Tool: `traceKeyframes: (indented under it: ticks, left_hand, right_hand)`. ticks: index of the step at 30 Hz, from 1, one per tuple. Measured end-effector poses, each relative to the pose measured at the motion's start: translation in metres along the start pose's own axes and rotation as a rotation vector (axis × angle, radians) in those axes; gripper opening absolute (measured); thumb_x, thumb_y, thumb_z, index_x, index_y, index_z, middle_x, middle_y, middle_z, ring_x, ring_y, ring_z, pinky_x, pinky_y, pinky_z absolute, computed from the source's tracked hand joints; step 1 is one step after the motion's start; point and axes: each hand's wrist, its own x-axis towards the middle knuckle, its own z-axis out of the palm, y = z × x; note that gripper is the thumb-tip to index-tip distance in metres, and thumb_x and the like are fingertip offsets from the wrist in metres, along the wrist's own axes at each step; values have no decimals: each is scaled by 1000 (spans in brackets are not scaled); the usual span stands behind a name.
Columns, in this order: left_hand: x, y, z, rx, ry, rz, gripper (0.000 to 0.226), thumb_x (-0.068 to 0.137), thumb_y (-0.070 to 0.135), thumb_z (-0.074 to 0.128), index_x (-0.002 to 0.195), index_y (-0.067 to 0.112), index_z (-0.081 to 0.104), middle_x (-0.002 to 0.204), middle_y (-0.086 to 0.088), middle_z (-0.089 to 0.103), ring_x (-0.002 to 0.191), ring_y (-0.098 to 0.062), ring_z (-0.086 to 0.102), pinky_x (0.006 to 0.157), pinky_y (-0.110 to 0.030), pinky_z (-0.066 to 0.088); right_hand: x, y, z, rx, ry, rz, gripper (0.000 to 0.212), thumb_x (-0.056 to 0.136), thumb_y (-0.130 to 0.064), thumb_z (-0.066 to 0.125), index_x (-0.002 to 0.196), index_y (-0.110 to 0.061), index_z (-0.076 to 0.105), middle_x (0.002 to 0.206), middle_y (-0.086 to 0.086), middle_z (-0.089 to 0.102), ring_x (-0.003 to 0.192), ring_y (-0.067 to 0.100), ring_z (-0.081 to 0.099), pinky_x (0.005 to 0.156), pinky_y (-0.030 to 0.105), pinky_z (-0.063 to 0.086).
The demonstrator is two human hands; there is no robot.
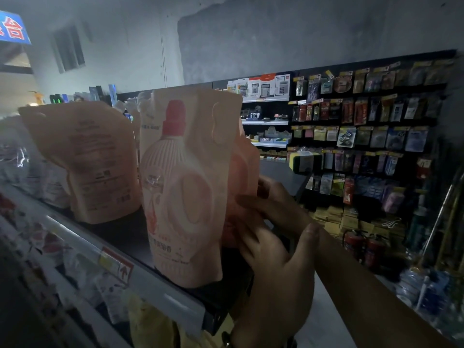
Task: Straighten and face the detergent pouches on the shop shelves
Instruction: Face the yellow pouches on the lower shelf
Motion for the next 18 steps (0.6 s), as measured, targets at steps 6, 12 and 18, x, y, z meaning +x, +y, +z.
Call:
traceKeyframes:
  ticks: [6,12,18]
  left_hand:
    - [-5,-4,-1,-19,31,73,114,73,81,52,163,52,-11,168,29,-12,157,2,-13,127,-32,6]
    - [-9,-11,-6,-52,37,78,84,101,60,57,164,49,4,165,28,4,156,2,1,128,-34,14]
    - [-13,-4,-9,-70,15,18,87,99,64,56,166,43,5,167,24,2,158,-3,1,129,-38,16]
  right_hand:
    - [1,0,2,61,-20,74,34,97,-6,70,127,-24,68,118,1,79,111,26,76,96,50,60]
    - [0,-2,6,94,-13,95,32,100,-9,66,130,-22,67,117,0,79,104,23,76,83,42,59]
    - [-6,-4,6,79,-8,111,24,104,-15,59,123,-27,70,119,-2,79,108,22,75,87,41,58]
